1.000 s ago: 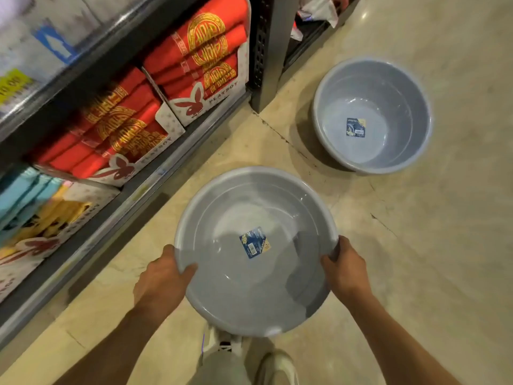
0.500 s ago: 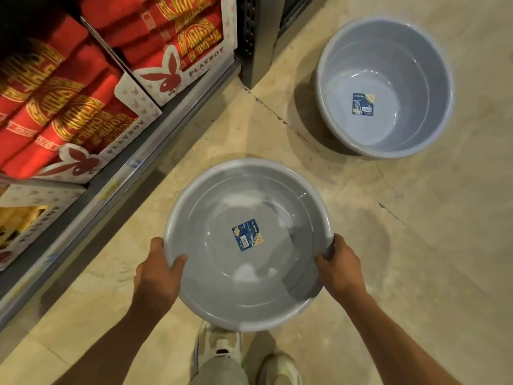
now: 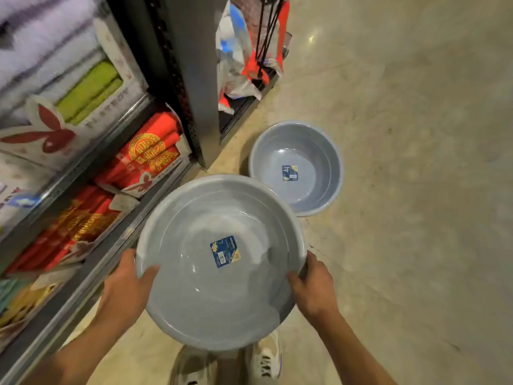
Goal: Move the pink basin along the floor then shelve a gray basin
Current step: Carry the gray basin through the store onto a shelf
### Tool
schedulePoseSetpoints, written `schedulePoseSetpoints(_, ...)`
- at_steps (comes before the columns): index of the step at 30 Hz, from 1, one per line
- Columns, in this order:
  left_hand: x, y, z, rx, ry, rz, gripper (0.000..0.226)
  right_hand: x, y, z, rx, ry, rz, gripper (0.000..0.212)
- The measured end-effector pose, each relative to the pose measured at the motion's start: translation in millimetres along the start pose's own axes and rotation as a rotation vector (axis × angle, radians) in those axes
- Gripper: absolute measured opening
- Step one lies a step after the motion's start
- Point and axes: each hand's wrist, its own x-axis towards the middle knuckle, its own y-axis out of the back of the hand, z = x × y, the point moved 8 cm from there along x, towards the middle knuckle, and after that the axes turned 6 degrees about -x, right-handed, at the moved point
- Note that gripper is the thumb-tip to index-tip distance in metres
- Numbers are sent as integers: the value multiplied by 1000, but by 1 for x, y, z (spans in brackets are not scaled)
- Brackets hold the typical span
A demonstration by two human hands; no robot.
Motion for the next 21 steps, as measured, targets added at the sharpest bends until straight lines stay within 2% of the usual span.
schedulePoseSetpoints(6,22,-29,139,-63,-100,-83,26,44,103,2,66,-34,115,30)
schedulePoseSetpoints(10,49,-76,209,-1,-148,-119,28,99,144,25,116,-66,158,32)
schedulePoseSetpoints(15,85,-141,256,32,-104,-145,37,173,161,61,146,-102,157,37)
schedulePoseSetpoints(21,141,-181,272,144,-108,-105,27,251,159,76,151,-113,125,43)
